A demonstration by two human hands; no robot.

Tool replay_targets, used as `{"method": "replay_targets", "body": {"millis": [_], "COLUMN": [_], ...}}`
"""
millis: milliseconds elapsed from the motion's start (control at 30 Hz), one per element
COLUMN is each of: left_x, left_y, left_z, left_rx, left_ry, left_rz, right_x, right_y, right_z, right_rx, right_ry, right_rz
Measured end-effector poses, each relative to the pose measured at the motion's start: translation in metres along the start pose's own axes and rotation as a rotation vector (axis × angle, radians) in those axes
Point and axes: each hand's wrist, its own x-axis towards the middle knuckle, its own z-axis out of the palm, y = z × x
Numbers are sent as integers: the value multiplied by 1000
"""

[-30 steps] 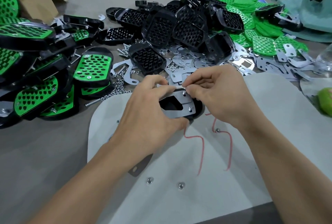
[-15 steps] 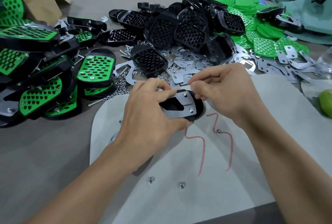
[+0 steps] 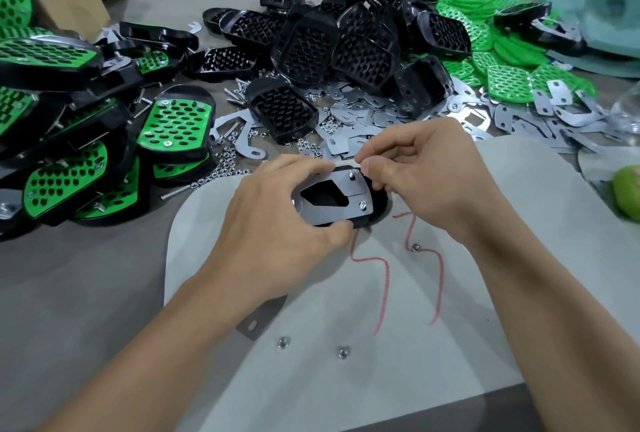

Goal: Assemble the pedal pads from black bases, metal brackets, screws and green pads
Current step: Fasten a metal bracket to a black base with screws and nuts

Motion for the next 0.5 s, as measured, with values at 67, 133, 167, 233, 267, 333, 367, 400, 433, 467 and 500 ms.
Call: {"method": "replay_targets", "body": {"millis": [67,133,167,233,267,333,367,400,433,467,500], "left_x": [1,4,5,7,8,10,11,11,10,10,9], "left_y": [-1,-2,-2,-2,-2,-3,-4,-5,-7,-7,-8], "left_z": [0,0,-1,-2,-4,-5,-6,-8,-9,-10,-11], "left_rx": [-37,-41,-31,1,14,21,20,16,12,12,16], "left_ry": [1,3,-1,-14,-19,-22,-21,-23,-35,-57,-86], "left_rz": [-31,-52,-46,-14,2,30,43,55,65,76,85], "right_x": [0,-1,-1,-1,-1,-1,-1,-1,-1,-1,-2], "right_y": [0,0,0,0,1,1,2,2,2,2,2], "right_z": [0,0,0,1,1,1,1,1,2,2,3], "right_rx": [0,2,1,-1,-2,-4,-2,4,7,8,8], "right_ry": [0,0,-2,-4,-6,-10,-12,-12,-11,-9,-6], "right_rz": [-1,1,2,4,7,20,24,28,30,32,34]}}
